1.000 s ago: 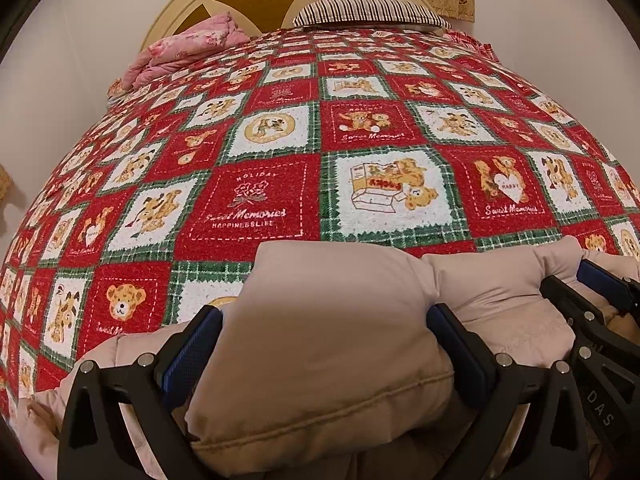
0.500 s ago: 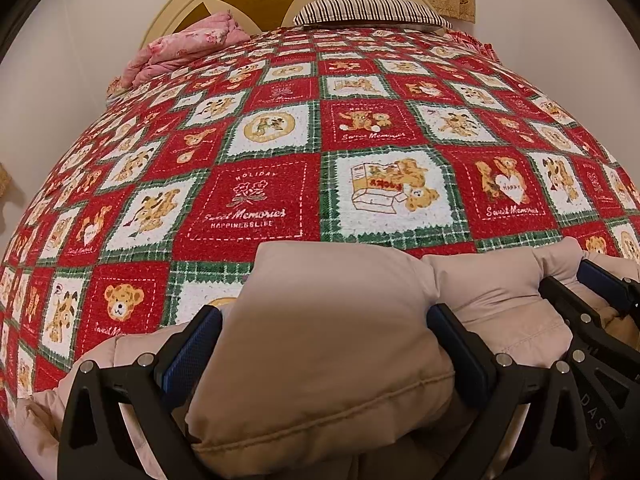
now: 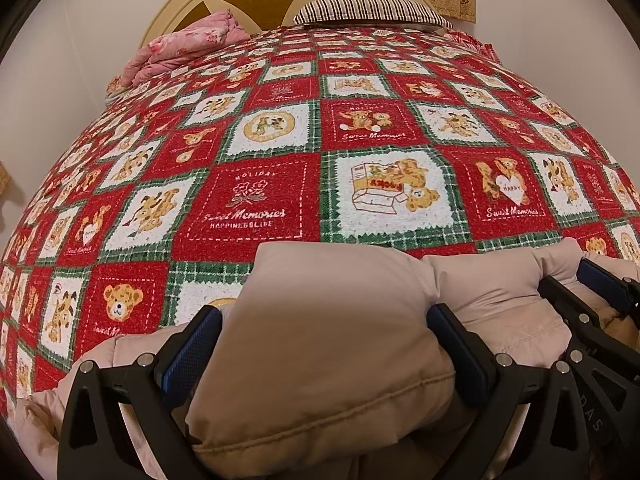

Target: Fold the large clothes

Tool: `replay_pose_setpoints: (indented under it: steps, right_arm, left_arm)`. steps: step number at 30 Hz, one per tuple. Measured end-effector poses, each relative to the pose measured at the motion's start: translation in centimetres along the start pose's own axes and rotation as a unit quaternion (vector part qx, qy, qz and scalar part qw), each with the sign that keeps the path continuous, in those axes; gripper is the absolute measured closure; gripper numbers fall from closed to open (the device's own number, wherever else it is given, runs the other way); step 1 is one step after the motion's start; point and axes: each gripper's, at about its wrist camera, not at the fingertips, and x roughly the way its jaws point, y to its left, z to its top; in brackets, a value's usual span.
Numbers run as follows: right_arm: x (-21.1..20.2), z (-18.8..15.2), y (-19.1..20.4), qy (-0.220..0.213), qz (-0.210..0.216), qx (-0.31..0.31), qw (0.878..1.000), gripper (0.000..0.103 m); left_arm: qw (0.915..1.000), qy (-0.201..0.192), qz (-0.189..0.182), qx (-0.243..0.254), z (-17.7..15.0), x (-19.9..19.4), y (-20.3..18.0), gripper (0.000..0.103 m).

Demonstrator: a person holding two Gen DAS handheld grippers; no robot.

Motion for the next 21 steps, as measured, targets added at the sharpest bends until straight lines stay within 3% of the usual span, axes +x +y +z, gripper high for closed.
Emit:
replay_pose_setpoints:
  steps: [4, 6, 10, 12, 17, 21]
  right_arm:
    - [-0.6, 0.9, -0.5, 0.022, 0.009, -0.019, 1.000, 0.052]
    - [-2.6, 1.0, -1.6, 0.012, 0.002, -0.008, 1.000, 0.025]
    - [-8.6, -0.7, -5.3, -0.024, 0.011, 0.020, 0.999, 0.020]
    - [-10.9, -2.3, -6.9, -0.049, 0.018, 0.031, 0.998, 0.017]
    - [-15.8, -9.0, -10.7, -0.049, 0.048, 0.069, 0.995, 0.015]
    - [-18.8, -14.1, -11.6, -0.046, 0.055, 0.083, 0.994, 0.015]
  left_arm:
    - [0.9997, 0.018, -0.019, -0.005, 0.8, -0.8, 0.8, 0.001]
    - [0.9996, -0.003, -0.027, -0.008, 1.1, -3.5, 1.5, 0.001]
    - [0.9961, -0.054, -0.068, -0.016, 0.0, -11.1, 4.0, 0.001]
    - [0.9936, -0.081, -0.077, -0.015, -2.0, -15.5, 5.7, 0.001]
    - [0.9885, -0.135, -0.070, 0.001, -8.5, -23.6, 9.4, 0.001]
    - [0.9848, -0.163, -0.060, 0.009, -13.9, -27.6, 11.2, 0.001]
